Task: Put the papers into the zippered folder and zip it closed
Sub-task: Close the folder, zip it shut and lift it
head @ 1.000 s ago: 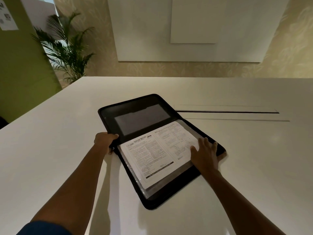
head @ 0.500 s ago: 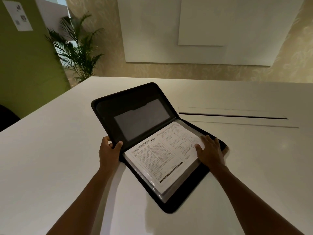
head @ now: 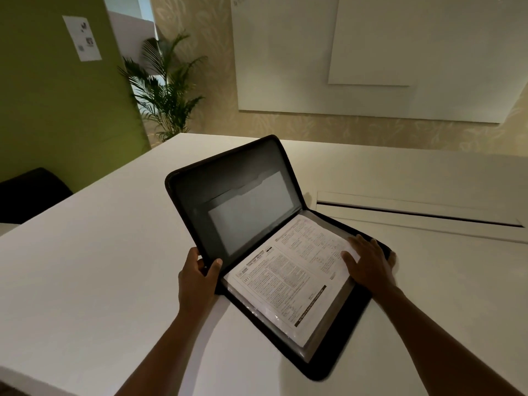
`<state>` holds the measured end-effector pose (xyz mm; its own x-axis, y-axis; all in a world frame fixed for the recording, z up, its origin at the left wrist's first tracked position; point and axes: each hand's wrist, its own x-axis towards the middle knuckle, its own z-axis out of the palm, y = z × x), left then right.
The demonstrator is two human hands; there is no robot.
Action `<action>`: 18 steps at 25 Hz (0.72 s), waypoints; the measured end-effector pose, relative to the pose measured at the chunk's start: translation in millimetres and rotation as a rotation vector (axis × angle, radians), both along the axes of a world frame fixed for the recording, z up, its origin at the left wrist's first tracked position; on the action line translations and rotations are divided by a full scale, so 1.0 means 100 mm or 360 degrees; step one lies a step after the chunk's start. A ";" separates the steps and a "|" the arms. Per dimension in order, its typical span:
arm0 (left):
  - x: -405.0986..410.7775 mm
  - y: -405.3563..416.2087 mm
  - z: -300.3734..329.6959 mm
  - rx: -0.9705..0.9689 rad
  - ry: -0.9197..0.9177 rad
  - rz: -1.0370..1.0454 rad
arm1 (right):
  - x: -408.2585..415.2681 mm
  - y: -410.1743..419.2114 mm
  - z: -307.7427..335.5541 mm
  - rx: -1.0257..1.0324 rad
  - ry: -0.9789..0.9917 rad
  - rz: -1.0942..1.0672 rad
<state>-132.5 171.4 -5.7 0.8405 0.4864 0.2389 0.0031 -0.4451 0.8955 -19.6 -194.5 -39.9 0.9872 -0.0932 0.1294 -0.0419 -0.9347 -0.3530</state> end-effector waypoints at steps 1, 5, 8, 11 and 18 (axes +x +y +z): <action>-0.03 -0.03 0.00 0.0023 -0.0015 0.0002 | 0.04 -0.02 0.00 0.0001 -0.0001 0.0022; -0.12 -0.13 -0.04 0.0126 -0.0058 0.0019 | 0.19 -0.10 -0.02 -0.0019 0.0006 0.0102; -0.18 -0.19 -0.05 0.0234 -0.0039 0.0027 | 0.31 -0.15 -0.02 -0.0028 0.0001 0.0173; -0.25 -0.26 -0.09 0.0368 0.0005 0.0010 | 0.45 -0.19 -0.01 -0.0063 0.0004 0.0228; -0.44 -0.60 -0.11 0.0554 -0.0066 0.0055 | 0.27 -0.16 0.07 0.0072 -0.0125 0.0073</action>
